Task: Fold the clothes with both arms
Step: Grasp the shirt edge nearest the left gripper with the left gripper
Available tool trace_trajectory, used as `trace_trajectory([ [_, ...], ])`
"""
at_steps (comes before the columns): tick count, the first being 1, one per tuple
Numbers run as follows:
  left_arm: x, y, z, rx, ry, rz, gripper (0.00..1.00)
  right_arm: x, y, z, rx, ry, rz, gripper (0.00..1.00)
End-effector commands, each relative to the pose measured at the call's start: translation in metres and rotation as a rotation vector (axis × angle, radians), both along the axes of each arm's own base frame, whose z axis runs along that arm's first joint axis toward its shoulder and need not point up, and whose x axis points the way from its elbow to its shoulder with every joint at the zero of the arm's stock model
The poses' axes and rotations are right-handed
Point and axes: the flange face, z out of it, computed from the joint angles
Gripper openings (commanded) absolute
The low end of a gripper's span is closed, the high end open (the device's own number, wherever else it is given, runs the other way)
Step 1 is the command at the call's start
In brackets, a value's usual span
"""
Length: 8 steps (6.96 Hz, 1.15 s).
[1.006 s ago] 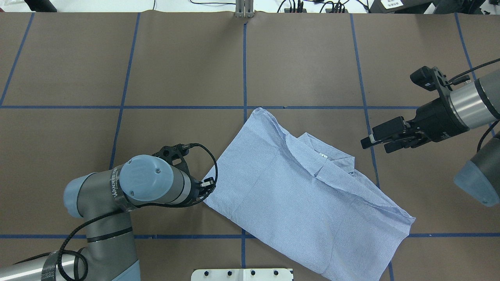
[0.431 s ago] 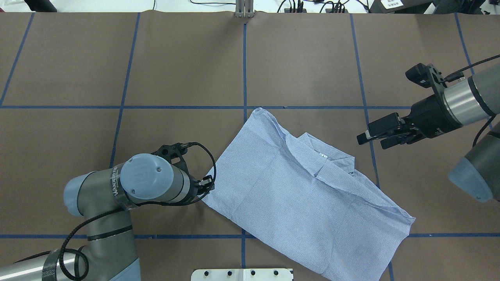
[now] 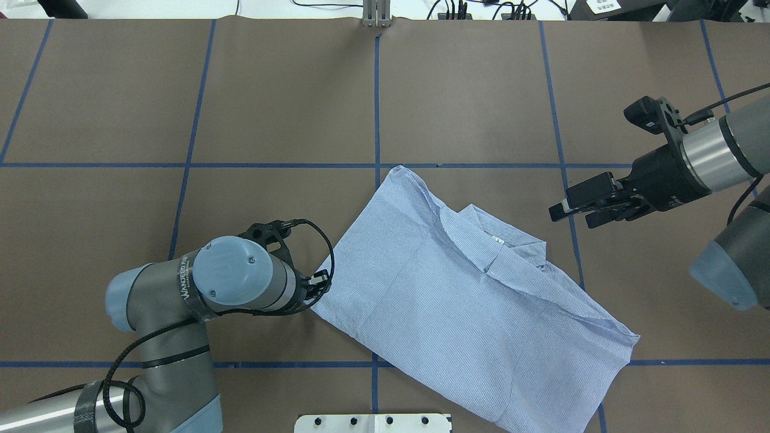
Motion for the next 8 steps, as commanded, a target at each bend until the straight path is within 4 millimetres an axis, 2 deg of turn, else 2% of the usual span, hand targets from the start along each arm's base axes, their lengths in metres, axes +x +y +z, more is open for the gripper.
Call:
trace_trajectory([
  [1, 0.006, -0.002, -0.002, 0.001, -0.001, 0.000, 0.42, 0.000, 0.000, 0.002, -0.003, 0.002, 0.001, 1.00],
  [2, 0.006, -0.002, -0.002, 0.003, -0.002, 0.001, 0.35, 0.000, 0.000, 0.001, -0.001, 0.002, -0.001, 1.00],
  [5, 0.003, -0.001, -0.004, 0.007, 0.002, 0.001, 0.00, 0.000, 0.000, 0.001, -0.003, 0.002, 0.000, 1.00],
  [7, 0.000, -0.001, -0.005, 0.012, 0.005, 0.005, 0.00, 0.001, 0.000, 0.002, -0.003, 0.002, 0.000, 1.00],
  [8, -0.008, 0.000, -0.018, 0.022, 0.031, 0.004, 0.00, 0.001, 0.001, 0.003, -0.005, 0.004, 0.000, 1.00],
])
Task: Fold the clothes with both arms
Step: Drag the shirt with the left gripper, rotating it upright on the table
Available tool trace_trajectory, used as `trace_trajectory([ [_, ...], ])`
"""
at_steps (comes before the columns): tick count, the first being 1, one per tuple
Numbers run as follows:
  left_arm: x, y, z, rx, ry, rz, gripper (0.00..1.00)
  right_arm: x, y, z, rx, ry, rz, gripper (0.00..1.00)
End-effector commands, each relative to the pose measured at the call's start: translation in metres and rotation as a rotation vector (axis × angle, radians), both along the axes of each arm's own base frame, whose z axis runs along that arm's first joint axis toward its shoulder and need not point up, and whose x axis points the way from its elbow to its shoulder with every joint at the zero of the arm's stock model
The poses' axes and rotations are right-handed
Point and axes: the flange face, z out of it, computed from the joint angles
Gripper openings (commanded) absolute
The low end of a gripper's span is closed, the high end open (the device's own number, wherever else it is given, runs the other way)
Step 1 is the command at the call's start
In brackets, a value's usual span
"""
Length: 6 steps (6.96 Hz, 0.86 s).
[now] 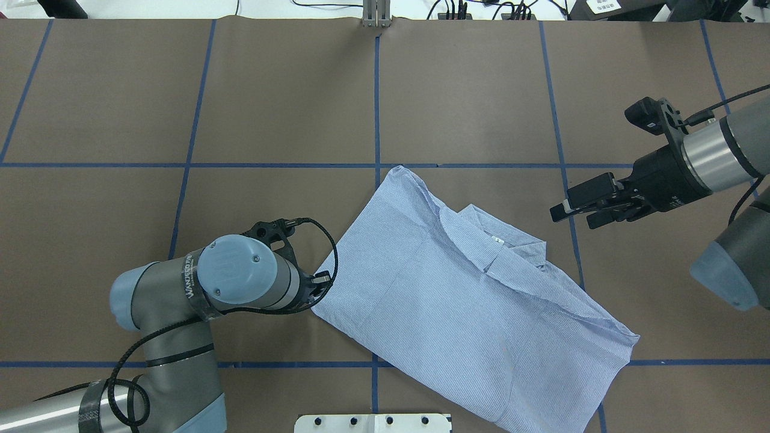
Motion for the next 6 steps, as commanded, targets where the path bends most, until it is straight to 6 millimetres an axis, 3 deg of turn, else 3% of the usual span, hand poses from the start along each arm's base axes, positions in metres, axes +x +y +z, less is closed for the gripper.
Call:
trace_trajectory([
  [1, -0.022, -0.006, -0.025, 0.015, 0.042, -0.018, 0.00, 0.001, 0.001, 0.002, -0.004, 0.003, 0.002, 1.00],
  [3, -0.053, -0.052, -0.048, 0.127, 0.056, -0.044, 0.00, 0.002, 0.001, 0.004, -0.006, 0.005, 0.003, 1.00],
  [5, -0.081, -0.114, -0.037, 0.227, 0.011, -0.070, 0.00, 0.002, 0.001, 0.004, -0.005, 0.004, 0.003, 1.00],
  [6, -0.076, -0.149, -0.027, 0.247, 0.015, -0.108, 0.00, 0.002, 0.001, 0.005, -0.006, 0.005, 0.003, 1.00],
])
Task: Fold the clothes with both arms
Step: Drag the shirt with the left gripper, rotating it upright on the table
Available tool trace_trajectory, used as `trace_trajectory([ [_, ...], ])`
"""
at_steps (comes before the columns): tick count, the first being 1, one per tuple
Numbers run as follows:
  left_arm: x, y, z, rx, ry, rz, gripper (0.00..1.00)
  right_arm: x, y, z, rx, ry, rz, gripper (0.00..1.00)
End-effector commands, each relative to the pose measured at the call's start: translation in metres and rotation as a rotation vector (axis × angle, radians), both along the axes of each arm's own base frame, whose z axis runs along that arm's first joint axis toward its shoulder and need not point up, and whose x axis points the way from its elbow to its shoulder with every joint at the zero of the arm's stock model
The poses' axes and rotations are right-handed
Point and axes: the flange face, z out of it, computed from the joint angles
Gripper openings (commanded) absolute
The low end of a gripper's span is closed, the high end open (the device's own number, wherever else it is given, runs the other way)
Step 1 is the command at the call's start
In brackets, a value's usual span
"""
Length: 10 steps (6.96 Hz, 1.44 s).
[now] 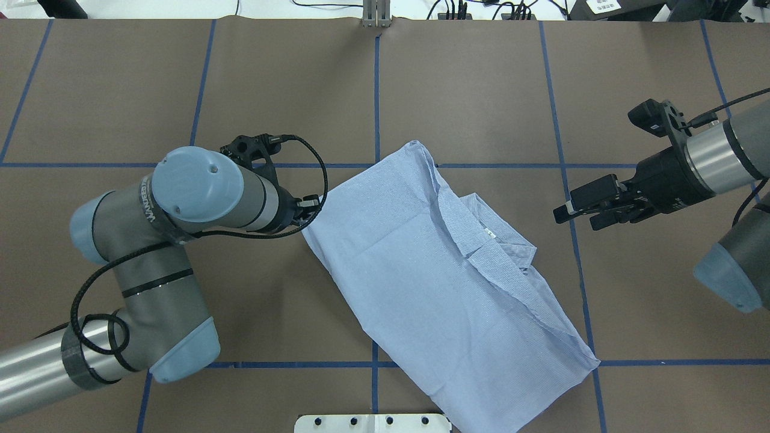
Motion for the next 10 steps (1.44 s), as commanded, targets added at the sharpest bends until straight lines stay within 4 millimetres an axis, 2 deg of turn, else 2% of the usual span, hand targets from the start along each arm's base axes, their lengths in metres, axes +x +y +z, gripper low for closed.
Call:
trace_trajectory([
  [1, 0.022, -0.075, 0.021, 0.080, 0.000, -0.102, 0.00, 0.001, 0.000, 0.000, 0.000, 0.000, 0.002, 1.00],
  [3, 0.055, -0.148, 0.031, 0.158, 0.058, -0.206, 0.00, 0.001, -0.001, 0.000, 0.001, -0.001, 0.003, 1.00],
  [4, 0.059, -0.176, 0.032, 0.190, 0.072, -0.242, 0.00, 0.002, 0.000, 0.001, 0.000, 0.001, 0.005, 1.00],
  [5, 0.057, -0.194, 0.028, 0.250, 0.042, -0.271, 0.00, 0.002, -0.001, 0.001, 0.000, 0.001, 0.006, 1.00],
  [6, 0.053, -0.205, 0.031, 0.280, 0.062, -0.294, 0.00, 0.002, -0.002, 0.001, 0.002, 0.003, 0.013, 1.00],
  [8, 0.063, -0.222, 0.022, 0.336, 0.064, -0.326, 0.00, 0.004, 0.000, 0.008, -0.005, 0.012, 0.020, 1.00],
  [10, 0.060, -0.225, 0.026, 0.365, 0.067, -0.346, 0.00, 0.004, -0.001, 0.009, -0.001, 0.018, 0.036, 1.00],
])
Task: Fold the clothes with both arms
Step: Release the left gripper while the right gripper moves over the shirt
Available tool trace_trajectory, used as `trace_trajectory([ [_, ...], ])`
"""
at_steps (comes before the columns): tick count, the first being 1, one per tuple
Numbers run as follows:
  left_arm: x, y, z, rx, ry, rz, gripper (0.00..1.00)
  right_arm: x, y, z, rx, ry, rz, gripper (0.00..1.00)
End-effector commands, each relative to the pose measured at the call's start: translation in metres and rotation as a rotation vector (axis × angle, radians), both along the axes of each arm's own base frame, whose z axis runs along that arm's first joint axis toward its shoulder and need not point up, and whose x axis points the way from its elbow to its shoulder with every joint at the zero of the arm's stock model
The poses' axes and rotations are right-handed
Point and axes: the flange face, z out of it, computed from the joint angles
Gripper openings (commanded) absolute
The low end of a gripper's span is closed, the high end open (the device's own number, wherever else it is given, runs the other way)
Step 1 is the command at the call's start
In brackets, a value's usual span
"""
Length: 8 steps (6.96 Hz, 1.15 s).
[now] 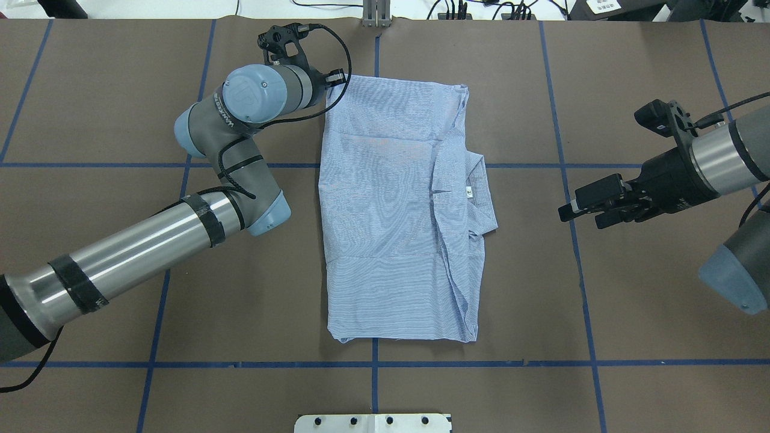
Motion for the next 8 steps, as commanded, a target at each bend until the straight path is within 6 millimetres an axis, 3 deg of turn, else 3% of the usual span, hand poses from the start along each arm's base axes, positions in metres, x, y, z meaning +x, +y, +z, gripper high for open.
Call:
trace_trajectory([
  [1, -0.002, -0.004, 0.001, 0.015, -0.002, -0.020, 0.00, -0.001, -0.002, 0.002, 0.006, 0.011, 0.024, 1.00],
  [2, -0.010, -0.011, -0.002, 0.015, 0.002, -0.033, 0.44, -0.002, -0.005, 0.001, 0.015, 0.018, 0.048, 1.00],
  [3, -0.015, -0.015, 0.000, 0.015, 0.000, -0.040, 0.99, -0.005, -0.008, -0.003, 0.024, 0.024, 0.067, 1.00],
  [5, -0.041, -0.031, -0.003, -0.005, 0.025, 0.011, 1.00, -0.031, -0.024, -0.014, 0.054, 0.058, 0.119, 1.00],
  [6, -0.047, -0.034, -0.002, -0.009, 0.018, 0.050, 1.00, -0.067, -0.029, -0.031, 0.058, 0.121, 0.145, 1.00],
  [7, -0.050, -0.029, 0.009, -0.043, -0.001, 0.085, 1.00, -0.103, -0.036, -0.064, 0.059, 0.185, 0.153, 1.00],
  [8, -0.066, -0.018, 0.020, -0.094, -0.006, 0.153, 1.00, -0.141, -0.047, -0.097, 0.086, 0.268, 0.159, 1.00],
])
